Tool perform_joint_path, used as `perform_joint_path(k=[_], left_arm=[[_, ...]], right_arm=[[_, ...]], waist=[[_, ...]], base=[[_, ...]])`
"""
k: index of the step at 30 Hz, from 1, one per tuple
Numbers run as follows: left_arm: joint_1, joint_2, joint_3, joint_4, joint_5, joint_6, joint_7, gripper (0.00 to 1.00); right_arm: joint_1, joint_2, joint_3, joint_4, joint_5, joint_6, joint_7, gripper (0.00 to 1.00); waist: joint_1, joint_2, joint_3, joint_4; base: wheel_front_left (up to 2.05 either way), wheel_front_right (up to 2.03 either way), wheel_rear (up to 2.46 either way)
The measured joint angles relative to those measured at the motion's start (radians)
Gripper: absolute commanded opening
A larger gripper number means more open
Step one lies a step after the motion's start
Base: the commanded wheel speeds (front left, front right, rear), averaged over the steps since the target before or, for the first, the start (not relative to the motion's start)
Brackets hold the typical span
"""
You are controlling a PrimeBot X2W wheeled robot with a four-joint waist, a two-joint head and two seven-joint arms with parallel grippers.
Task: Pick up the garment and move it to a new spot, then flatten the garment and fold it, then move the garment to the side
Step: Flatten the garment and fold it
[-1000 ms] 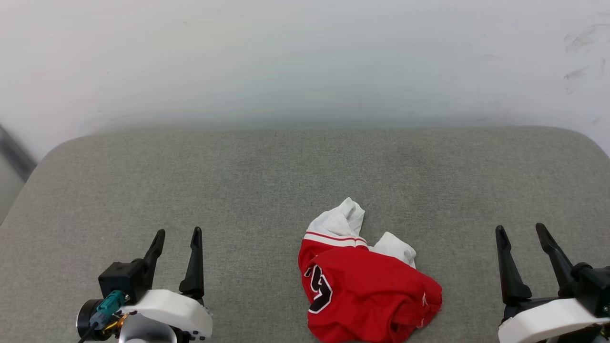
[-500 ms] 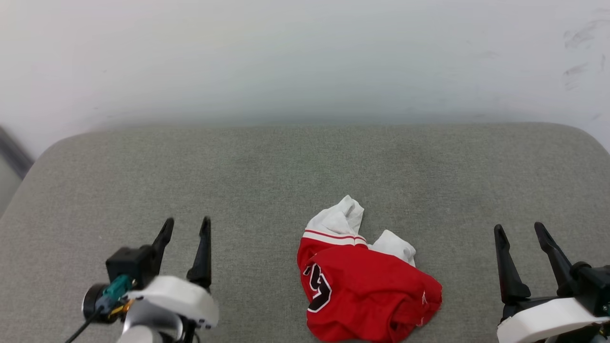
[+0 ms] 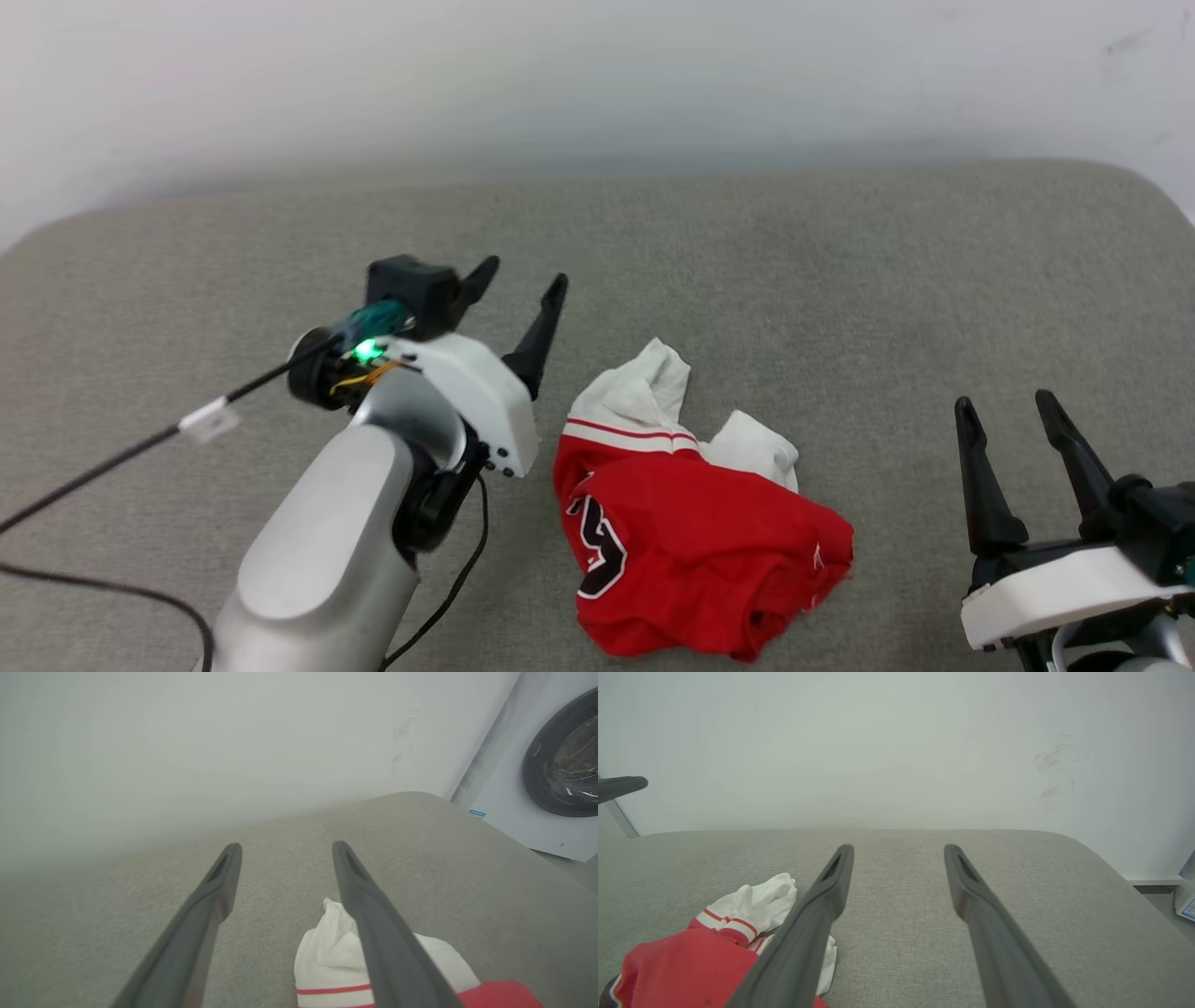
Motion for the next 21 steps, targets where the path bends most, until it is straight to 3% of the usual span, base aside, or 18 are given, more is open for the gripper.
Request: perform_joint_path(k=[8, 20, 21], left_arm=[[-0.140, -0.002, -0.112, 0.229, -0.029, -0.088, 0.209, 1.00], [-0.201, 0.025, -0.291, 0.407, -0.128, -0.104, 0.447, 1.00], [-0.207, 0.027, -0.298, 0.411, -0.137, -0.104, 0.450, 0.64]], right_arm=[[-0.037, 0.000, 0.010, 0.025, 0.010, 0.000, -0.026, 1.00], [-0.063, 0.000, 0.030, 0.078, 0.029, 0.000, -0.058, 1.00], [-0.064, 0.000, 0.030, 0.081, 0.030, 0.000, -0.062, 1.00]], waist=[[0.0000, 0.0000, 0.084, -0.050], [0.0000, 0.0000, 0.133, -0.097], [0.0000, 0.0000, 0.134, -0.098]], base=[[0.00, 0.00, 0.00], [0.00, 0.00, 0.00], [0.00, 0.00, 0.00]])
